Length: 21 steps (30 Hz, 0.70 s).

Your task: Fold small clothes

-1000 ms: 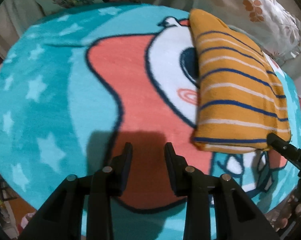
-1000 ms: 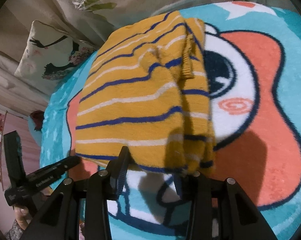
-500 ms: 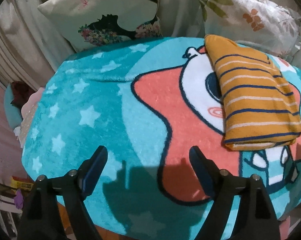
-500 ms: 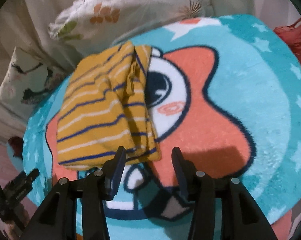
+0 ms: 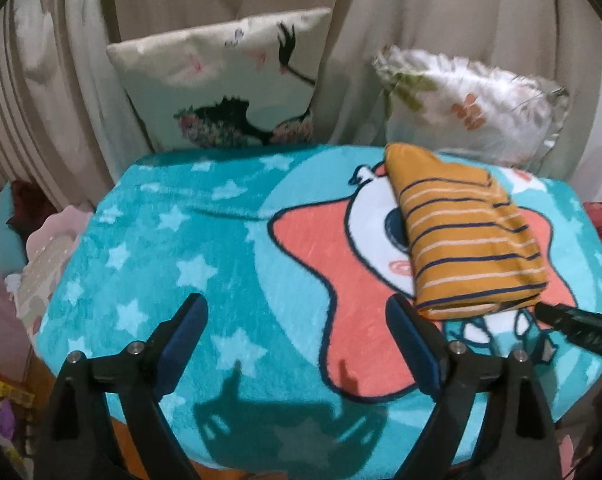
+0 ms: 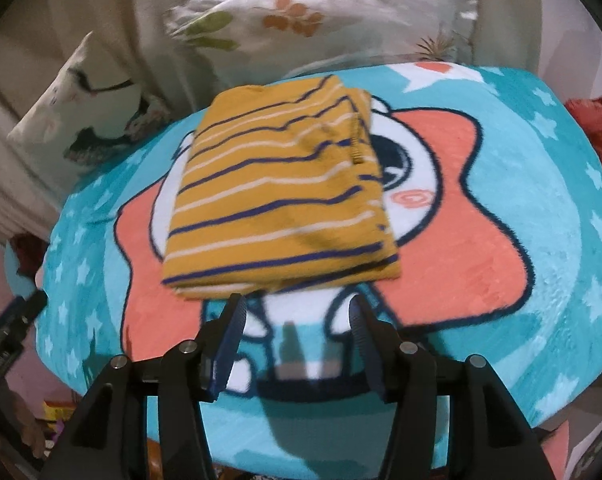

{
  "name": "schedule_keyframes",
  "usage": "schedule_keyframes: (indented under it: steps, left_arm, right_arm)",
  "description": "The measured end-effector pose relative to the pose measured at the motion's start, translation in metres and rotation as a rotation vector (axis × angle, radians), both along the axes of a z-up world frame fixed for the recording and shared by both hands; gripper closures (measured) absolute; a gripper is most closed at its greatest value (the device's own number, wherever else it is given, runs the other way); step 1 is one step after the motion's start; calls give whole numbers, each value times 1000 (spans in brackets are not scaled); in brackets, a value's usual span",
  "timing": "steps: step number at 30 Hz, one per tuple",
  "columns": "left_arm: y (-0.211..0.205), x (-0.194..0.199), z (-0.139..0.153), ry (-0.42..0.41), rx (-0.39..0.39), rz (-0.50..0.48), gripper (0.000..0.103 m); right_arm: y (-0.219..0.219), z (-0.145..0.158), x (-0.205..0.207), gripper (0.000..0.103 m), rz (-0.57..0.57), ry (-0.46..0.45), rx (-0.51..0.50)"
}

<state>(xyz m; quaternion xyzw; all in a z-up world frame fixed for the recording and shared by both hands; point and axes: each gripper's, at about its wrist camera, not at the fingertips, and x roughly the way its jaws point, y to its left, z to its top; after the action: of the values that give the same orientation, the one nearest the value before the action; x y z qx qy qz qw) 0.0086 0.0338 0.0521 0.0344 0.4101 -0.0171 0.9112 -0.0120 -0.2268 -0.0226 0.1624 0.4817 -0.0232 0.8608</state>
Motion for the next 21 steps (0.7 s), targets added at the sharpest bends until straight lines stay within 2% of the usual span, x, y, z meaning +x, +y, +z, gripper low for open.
schedule_keyframes:
  steps: [9,21]
  left_arm:
    - [2,-13,1,33,-6,-56,13]
    - [10,-27,-4,70,-21,-114,13]
  right_arm:
    - [37,3,-24,40,29,4,-61]
    - [58,3,-47,38,3,11,-115]
